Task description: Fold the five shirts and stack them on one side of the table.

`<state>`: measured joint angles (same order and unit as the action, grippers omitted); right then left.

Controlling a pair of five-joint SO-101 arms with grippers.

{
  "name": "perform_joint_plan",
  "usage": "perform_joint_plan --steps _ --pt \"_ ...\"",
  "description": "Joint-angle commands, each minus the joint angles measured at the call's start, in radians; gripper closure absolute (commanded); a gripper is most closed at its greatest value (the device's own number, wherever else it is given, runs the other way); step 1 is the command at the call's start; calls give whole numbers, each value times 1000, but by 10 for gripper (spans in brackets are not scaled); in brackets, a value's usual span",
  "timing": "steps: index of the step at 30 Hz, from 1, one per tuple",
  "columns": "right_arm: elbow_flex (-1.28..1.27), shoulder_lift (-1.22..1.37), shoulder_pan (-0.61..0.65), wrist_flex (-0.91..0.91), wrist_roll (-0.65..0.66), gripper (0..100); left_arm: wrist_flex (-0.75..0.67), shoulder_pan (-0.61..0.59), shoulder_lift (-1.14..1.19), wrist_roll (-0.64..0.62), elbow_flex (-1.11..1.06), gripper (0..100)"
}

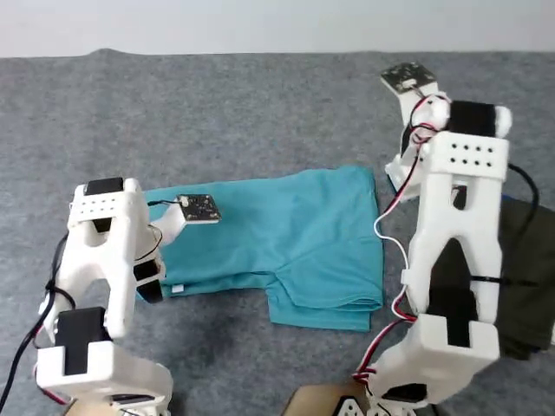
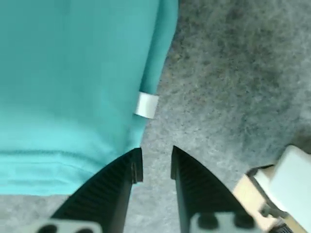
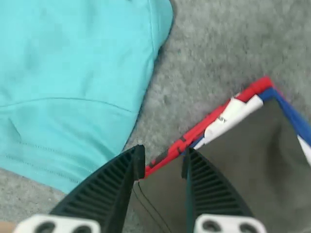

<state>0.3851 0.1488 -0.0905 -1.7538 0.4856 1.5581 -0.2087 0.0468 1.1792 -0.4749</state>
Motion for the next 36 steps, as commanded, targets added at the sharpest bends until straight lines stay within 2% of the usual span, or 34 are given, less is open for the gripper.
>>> perform_joint_plan --steps 1,8,19,26,32,36 --pt "-8 -73 -12 -42 -8 859 -74 -38 -44 12 2 896" --pt "-9 -128 -18 -44 -9 859 -94 -52 -44 64 12 896" --pt "-9 -165 -18 -44 -11 859 -230 -54 -25 92 -18 895" --pt "-9 -165 -18 -44 -52 859 -167 -91 29 157 1 896" --pt "-9 -165 -18 -44 -52 859 -20 -106 29 207 74 896" --pt "-9 -166 -18 -44 -54 859 -31 -109 43 212 74 896"
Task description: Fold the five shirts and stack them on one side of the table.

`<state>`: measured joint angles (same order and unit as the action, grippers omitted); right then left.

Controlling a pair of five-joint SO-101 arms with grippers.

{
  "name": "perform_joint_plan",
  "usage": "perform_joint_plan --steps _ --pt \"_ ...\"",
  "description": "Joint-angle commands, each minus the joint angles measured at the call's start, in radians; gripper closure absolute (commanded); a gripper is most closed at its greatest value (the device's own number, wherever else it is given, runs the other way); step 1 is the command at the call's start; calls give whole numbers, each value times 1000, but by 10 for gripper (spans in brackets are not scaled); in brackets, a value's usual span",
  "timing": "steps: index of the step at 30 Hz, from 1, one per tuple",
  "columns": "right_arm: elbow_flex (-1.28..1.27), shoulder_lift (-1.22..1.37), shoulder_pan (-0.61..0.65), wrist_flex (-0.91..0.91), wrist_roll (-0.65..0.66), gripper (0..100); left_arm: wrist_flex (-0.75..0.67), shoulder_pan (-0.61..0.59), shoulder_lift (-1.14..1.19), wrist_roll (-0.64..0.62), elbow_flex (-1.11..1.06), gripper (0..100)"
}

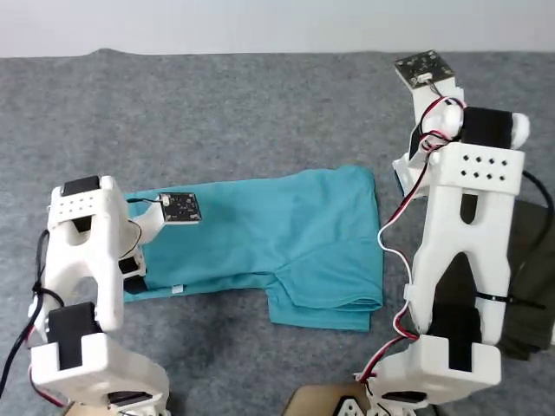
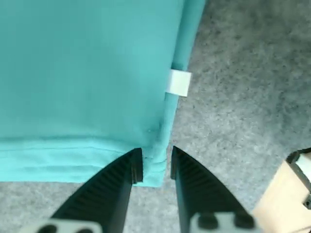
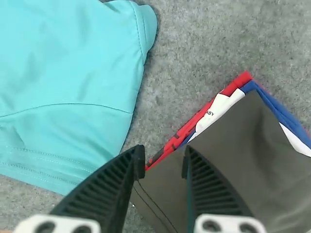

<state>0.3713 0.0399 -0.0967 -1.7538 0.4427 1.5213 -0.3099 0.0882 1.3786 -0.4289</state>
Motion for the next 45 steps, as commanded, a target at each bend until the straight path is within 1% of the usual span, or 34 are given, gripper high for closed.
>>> perform_joint_plan --steps 1,3,5,9,12,22,26,32,37,42,45 --pt "5 -58 -12 -44 -11 859 -8 -8 11 11 28 896" --pt "5 -58 -12 -44 -25 859 -31 -8 37 11 30 898" --pt "5 -58 -12 -44 -28 859 -46 -8 69 9 36 925" --pt "5 -58 -12 -44 -28 859 -44 -9 118 9 56 976" --pt "5 -58 -12 -44 -28 859 -37 -9 120 8 70 994" --pt "5 -58 -12 -44 -29 859 126 -6 -34 15 96 994" --pt "5 -58 -12 -44 -29 859 161 -34 -43 60 96 994" --pt "5 -59 -10 -44 -29 859 164 -109 -41 98 94 994" --pt "5 -59 -7 -44 -29 859 158 -112 -40 100 76 994" --pt "5 -59 -5 -44 -29 859 68 -117 -38 100 -8 993" --pt "5 -59 -5 -44 -29 859 40 -118 -40 100 -54 993"
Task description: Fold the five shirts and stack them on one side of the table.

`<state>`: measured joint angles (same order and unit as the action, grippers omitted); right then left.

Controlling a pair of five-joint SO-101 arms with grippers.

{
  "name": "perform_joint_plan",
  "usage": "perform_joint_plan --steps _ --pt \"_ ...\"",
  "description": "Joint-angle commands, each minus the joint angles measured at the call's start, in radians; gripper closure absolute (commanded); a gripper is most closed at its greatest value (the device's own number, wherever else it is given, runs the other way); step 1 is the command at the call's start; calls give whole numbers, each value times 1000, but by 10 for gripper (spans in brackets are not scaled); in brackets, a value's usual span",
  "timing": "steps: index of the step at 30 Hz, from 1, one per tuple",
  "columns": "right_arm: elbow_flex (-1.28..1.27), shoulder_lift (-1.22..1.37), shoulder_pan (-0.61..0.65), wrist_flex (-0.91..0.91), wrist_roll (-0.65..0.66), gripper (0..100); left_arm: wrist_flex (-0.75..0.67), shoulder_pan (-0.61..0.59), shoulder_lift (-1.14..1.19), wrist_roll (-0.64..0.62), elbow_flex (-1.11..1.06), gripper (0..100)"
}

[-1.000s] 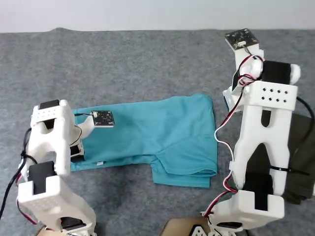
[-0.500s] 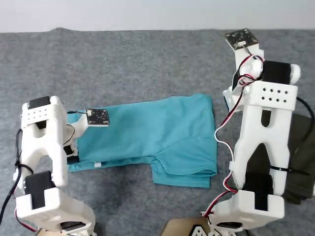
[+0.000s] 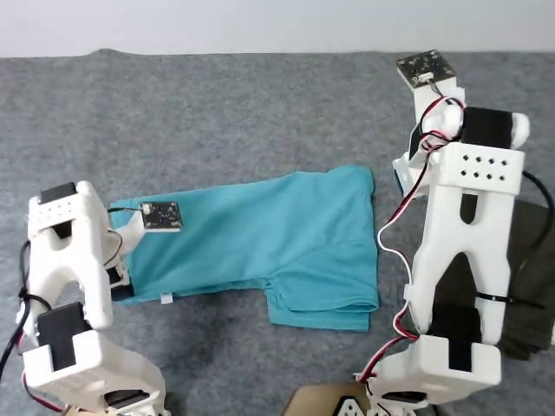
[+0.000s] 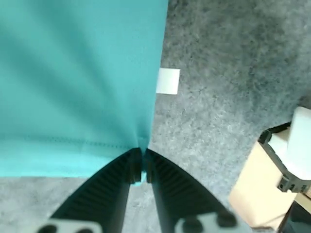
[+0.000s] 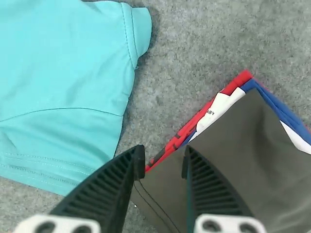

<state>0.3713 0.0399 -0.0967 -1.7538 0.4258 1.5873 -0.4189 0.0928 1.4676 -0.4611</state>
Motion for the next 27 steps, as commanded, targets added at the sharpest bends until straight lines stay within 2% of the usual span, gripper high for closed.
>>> perform_joint_plan --steps 1,9,13,19,24,27 --pt "5 -59 -5 -44 -12 859 -26 -9 -44 11 -28 993" --pt "5 -59 -5 -44 -12 859 -26 -9 -55 8 -22 969" --pt "5 -59 -5 -44 -12 859 -26 -11 -57 -97 38 908" --pt "6 -64 -8 -44 -12 859 -17 -11 -57 -118 117 887" --pt "6 -156 -8 -44 -9 859 106 -3 -57 -126 219 893" --pt "6 -231 -10 -44 -9 859 163 31 -57 -193 305 897"
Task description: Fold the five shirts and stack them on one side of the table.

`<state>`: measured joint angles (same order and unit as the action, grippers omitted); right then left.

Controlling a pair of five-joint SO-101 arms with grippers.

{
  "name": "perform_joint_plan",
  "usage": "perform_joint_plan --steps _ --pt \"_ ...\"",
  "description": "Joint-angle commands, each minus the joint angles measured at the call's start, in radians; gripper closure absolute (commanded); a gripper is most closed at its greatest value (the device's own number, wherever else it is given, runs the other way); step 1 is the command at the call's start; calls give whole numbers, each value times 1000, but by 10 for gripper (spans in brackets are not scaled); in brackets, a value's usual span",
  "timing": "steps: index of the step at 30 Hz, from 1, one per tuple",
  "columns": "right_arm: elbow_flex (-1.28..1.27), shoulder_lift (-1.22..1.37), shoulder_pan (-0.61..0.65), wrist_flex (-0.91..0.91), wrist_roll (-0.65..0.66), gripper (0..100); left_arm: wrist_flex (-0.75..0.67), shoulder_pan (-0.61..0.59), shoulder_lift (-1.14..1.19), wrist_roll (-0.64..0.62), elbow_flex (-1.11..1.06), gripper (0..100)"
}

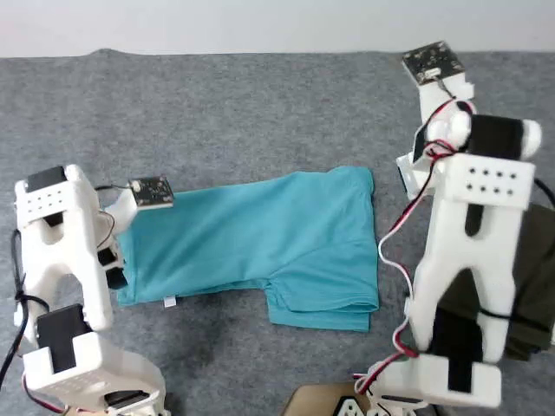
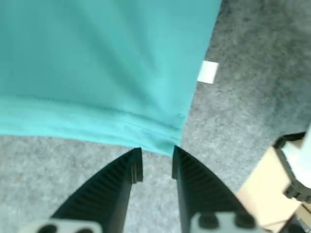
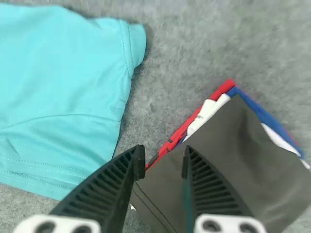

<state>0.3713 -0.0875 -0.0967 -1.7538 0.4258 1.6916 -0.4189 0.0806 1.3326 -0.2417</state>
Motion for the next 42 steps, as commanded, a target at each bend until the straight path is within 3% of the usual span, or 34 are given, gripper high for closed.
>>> perform_joint_plan --steps 1,7,12,15,19,22,26,31,36,42 --pt "6 -128 -10 -44 -9 859 60 49 -44 -95 104 908" --pt "6 -254 -25 -44 -14 859 60 253 -44 -288 134 979" --pt "6 -341 -168 -42 -89 860 43 474 -44 -523 142 994" --pt "6 -380 -265 -41 -163 889 -23 608 -44 -695 148 994" --pt "6 -426 -332 -41 -164 994 -155 784 -34 -947 148 994" --pt "6 -453 -384 -41 -164 985 -250 907 -32 -1051 147 994" --pt "6 -460 -452 -41 -169 990 -338 1034 -6 -1106 140 994" --pt "6 -458 -479 -41 -170 990 -331 1137 127 -1091 140 976" --pt "6 -458 -479 -41 -164 990 -330 1175 230 -1049 142 858" --pt "5 -456 -479 -41 -164 990 -325 1183 296 -1010 162 841"
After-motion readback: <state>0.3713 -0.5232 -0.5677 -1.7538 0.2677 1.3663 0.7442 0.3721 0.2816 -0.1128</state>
